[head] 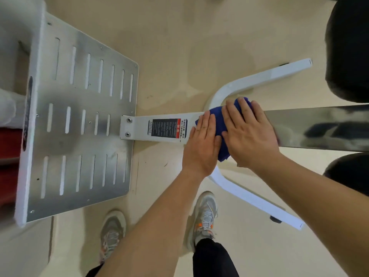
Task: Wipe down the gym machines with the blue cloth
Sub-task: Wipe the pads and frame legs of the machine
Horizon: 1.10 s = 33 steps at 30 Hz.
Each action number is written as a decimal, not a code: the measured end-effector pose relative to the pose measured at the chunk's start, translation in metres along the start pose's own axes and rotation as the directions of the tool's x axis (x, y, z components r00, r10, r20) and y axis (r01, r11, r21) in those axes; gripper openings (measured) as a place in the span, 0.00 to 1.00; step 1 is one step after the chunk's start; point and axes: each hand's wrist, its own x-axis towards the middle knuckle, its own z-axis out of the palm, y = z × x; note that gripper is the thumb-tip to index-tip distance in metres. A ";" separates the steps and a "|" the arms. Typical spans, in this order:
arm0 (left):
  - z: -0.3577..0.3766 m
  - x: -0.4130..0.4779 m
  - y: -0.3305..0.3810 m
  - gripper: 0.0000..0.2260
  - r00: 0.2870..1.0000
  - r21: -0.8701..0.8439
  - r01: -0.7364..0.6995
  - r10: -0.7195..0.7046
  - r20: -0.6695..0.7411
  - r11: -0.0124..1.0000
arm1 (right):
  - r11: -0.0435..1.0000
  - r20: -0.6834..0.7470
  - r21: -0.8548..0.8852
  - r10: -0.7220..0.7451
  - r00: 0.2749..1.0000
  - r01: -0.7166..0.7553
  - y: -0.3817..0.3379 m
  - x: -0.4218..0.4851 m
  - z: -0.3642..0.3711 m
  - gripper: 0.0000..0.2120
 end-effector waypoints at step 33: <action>0.030 -0.012 -0.303 0.27 0.991 -0.009 -0.063 0.062 -0.118 0.998 | 0.990 -0.190 -0.118 -0.101 0.976 0.080 -0.237 0.154 0.061 0.32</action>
